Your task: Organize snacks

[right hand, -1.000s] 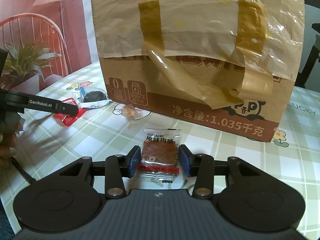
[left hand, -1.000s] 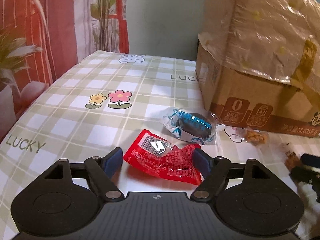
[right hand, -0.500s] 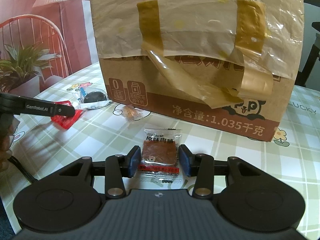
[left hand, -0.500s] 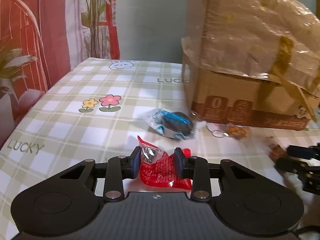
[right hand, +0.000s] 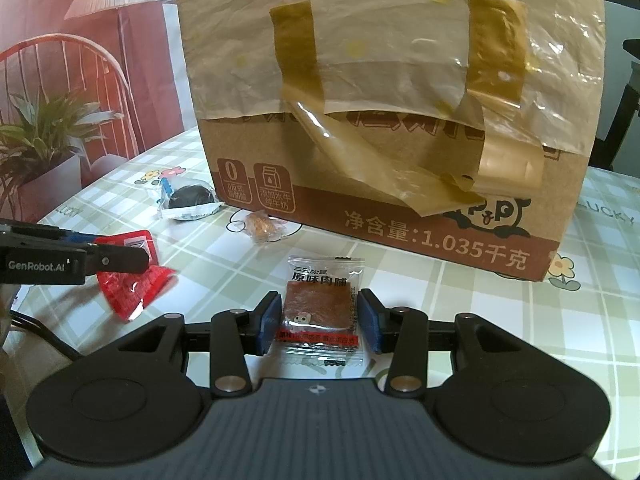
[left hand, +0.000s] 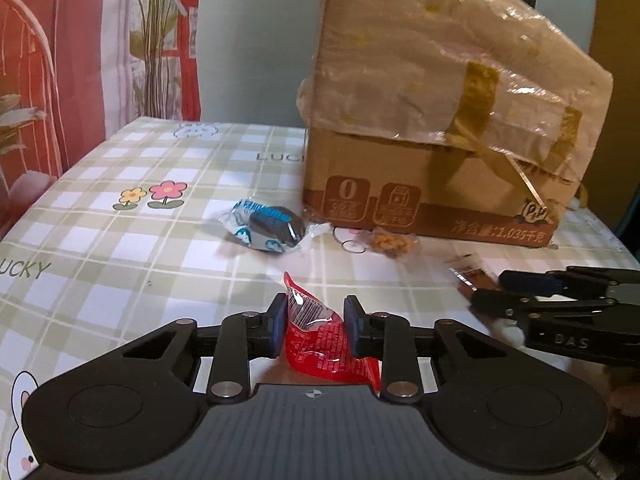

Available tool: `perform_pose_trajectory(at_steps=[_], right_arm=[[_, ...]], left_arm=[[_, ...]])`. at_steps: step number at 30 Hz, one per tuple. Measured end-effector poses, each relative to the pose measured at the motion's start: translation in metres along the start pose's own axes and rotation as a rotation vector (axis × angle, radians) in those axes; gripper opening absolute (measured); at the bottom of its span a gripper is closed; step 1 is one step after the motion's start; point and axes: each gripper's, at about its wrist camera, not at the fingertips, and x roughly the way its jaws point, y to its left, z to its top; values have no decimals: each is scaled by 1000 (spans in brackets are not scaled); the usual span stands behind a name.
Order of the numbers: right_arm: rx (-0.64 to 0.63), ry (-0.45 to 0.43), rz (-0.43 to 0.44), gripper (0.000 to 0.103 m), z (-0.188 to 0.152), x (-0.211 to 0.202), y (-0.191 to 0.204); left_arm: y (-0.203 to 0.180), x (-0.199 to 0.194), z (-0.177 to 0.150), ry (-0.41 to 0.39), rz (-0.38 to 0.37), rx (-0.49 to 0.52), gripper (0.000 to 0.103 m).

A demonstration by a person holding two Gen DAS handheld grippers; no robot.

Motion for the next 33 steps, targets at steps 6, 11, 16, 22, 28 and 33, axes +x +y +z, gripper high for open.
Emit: perform_pose_trajectory(at_steps=[6, 11, 16, 22, 28, 33], right_arm=[[2, -1, 1, 45, 0, -1, 0], [9, -2, 5, 45, 0, 0, 0], [8, -2, 5, 45, 0, -1, -1], [9, -2, 6, 45, 0, -1, 0], [5, -1, 4, 45, -1, 0, 0], [-7, -3, 22, 45, -1, -1, 2]], left_arm=[[-4, -5, -8, 3, 3, 1, 7], [1, -1, -10, 12, 1, -15, 7], [9, 3, -8, 16, 41, -50, 36], [26, -17, 2, 21, 9, -196, 45], [16, -24, 2, 123, -62, -281, 45], [13, -9, -6, 203, -33, -327, 47]])
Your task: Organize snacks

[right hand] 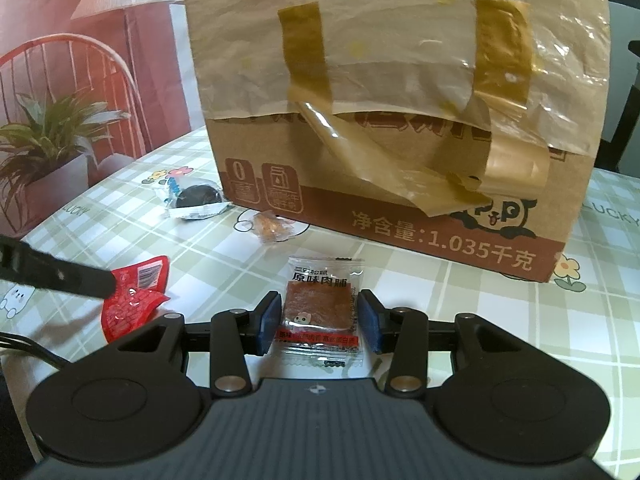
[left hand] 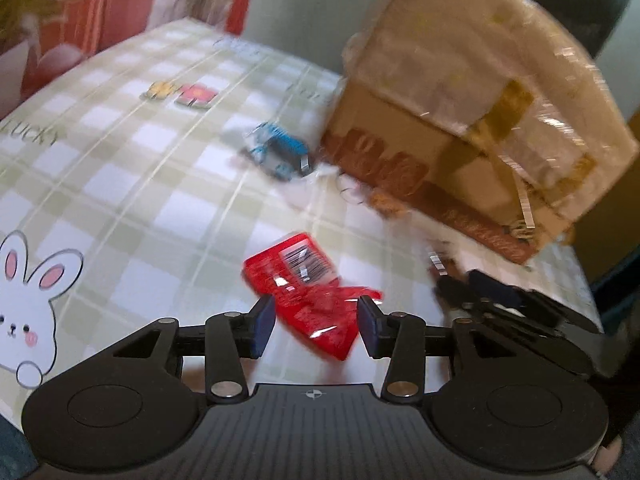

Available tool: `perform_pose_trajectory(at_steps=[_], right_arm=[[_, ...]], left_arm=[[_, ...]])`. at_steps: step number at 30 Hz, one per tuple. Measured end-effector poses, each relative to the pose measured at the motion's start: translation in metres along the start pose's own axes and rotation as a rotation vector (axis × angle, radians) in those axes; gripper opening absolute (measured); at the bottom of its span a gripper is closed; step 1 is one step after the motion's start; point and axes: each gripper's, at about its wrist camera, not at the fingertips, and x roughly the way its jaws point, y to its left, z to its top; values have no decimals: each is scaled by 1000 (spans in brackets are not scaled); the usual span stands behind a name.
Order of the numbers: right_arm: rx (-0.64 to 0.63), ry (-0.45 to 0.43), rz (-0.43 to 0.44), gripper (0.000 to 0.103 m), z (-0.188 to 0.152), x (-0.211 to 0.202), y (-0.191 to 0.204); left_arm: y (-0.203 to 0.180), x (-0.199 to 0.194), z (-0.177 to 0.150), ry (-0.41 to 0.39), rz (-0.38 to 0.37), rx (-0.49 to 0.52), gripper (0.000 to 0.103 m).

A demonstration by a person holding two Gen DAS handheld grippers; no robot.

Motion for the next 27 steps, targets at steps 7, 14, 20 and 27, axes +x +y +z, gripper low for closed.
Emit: perform_pose_trajectory(at_steps=[7, 14, 20, 27], right_arm=[[18, -2, 13, 45, 0, 0, -4], [31, -5, 21, 45, 0, -2, -5], [44, -7, 28, 45, 0, -3, -7], [43, -7, 28, 45, 0, -2, -7]], left_arm=[[-6, 15, 9, -49, 17, 27, 48], [-40, 24, -5, -85, 73, 267, 53], [-39, 16, -15, -94, 67, 303, 56], [-47, 15, -27, -110, 81, 379, 65]])
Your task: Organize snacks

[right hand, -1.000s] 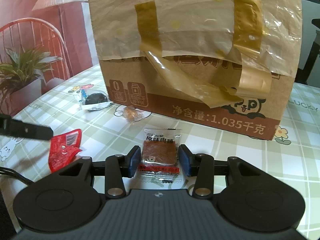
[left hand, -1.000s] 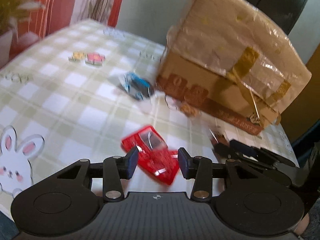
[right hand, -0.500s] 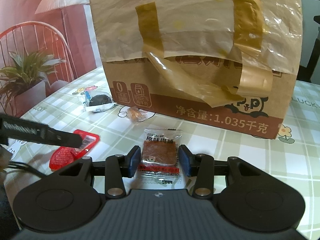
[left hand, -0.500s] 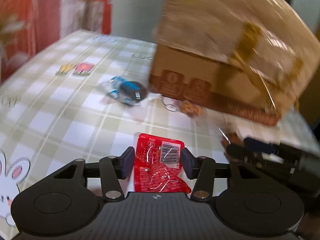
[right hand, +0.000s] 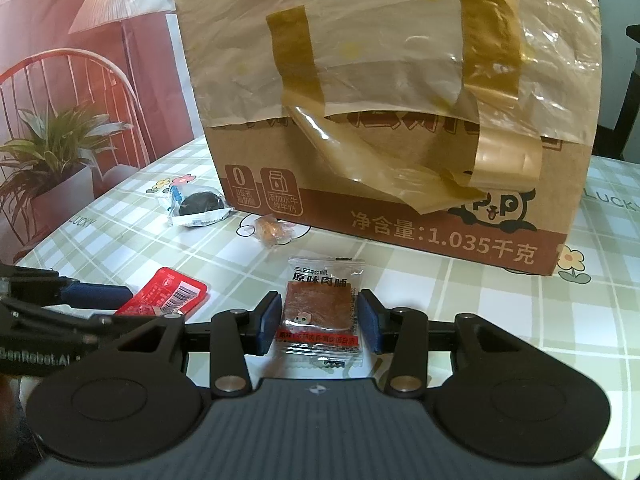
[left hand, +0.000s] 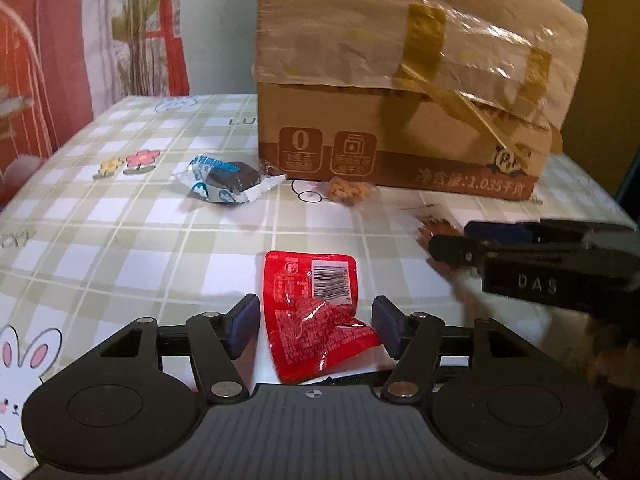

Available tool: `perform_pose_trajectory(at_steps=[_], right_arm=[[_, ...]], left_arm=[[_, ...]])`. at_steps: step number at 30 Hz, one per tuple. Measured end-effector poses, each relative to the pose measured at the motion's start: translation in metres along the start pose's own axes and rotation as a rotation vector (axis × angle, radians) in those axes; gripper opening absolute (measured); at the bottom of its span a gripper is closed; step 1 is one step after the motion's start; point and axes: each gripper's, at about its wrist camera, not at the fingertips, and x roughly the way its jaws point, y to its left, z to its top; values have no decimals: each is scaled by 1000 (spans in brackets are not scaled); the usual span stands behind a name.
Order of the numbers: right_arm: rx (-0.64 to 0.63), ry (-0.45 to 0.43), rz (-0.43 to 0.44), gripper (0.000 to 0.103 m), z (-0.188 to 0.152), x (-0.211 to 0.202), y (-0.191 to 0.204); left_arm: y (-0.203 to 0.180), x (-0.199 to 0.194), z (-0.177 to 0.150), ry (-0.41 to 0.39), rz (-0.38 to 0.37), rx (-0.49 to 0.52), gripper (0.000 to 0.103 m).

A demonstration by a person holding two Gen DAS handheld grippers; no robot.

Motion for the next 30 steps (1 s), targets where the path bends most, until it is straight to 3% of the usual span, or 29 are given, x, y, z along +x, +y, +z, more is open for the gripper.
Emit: perform_pose_trajectory(at_steps=[6, 9, 14, 18, 30], right_arm=[[-5, 1, -5, 45, 0, 0, 1], [-8, 2, -7, 45, 0, 1, 2], [-8, 2, -7, 45, 0, 1, 2], [-5, 2, -4, 45, 0, 1, 2], [-24, 4, -11, 45, 0, 2, 4]], left_arm=[[-5, -1, -4, -17, 29, 29, 64], [-2, -3, -5, -27, 30, 22, 53], [2, -5, -3, -35, 5, -6, 49], [1, -9, -1, -70, -3, 0, 39], [10, -16, -1, -115, -24, -25, 34]])
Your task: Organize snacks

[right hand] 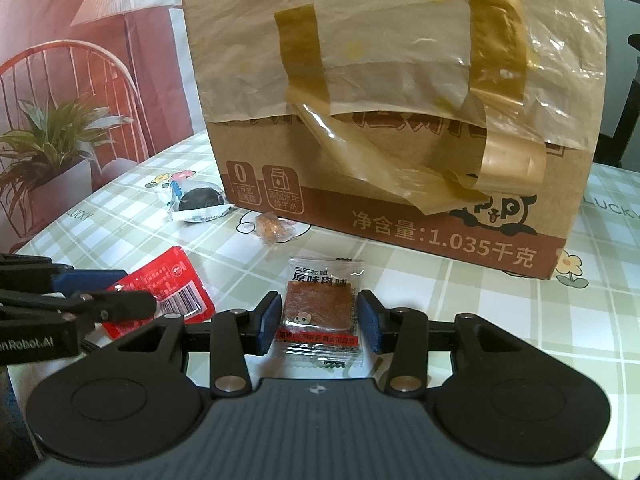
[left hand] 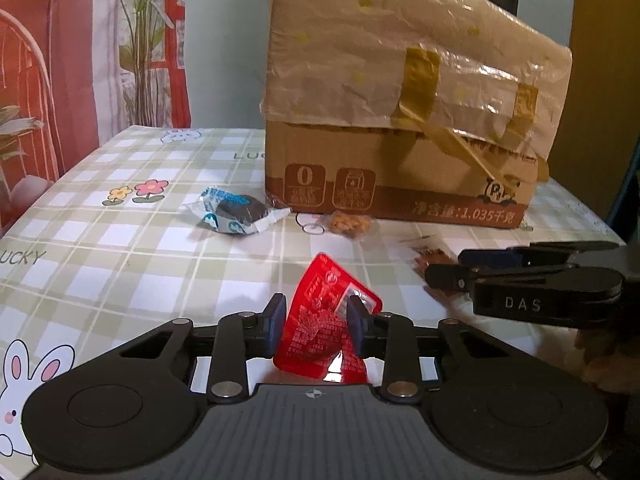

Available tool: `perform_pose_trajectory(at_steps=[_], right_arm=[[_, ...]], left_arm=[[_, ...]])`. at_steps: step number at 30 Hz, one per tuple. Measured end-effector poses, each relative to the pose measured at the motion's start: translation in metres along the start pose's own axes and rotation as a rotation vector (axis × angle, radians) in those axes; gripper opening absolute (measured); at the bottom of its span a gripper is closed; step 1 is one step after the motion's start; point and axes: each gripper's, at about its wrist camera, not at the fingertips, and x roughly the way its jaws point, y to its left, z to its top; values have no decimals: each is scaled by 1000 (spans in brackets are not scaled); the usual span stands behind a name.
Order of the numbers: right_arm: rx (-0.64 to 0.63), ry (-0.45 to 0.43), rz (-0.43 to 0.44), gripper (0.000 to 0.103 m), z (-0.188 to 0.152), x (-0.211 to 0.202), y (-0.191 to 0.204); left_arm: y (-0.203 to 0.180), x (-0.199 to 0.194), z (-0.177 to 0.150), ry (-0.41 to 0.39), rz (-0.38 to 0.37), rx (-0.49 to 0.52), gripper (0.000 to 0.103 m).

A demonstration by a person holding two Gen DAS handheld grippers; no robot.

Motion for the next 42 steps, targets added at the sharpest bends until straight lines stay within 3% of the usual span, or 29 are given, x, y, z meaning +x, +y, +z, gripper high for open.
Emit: perform_pose_trajectory(at_steps=[3, 8, 9, 12, 13, 21, 27, 33, 42], right_arm=[[1, 1, 0, 45, 0, 0, 0], [3, 1, 3, 45, 0, 1, 0], [4, 1, 5, 45, 0, 0, -1], [7, 0, 7, 45, 0, 0, -1], [6, 0, 6, 45, 0, 0, -2], [9, 0, 9, 45, 0, -1, -2], [9, 0, 9, 45, 0, 0, -2], [7, 1, 8, 45, 0, 0, -2], [10, 1, 12, 45, 0, 0, -3]], left_arm=[[0, -1, 1, -6, -5, -3, 28], [3, 2, 1, 4, -10, -18, 30], [5, 2, 1, 11, -11, -30, 34], [11, 4, 2, 65, -12, -67, 57], [11, 2, 1, 70, -21, -73, 59], [4, 4, -5, 137, 2, -15, 59], [-5, 7, -10, 101, 29, 75, 57], [-3, 3, -10, 84, -11, 59, 44], [-2, 1, -8, 57, -24, 34, 43]])
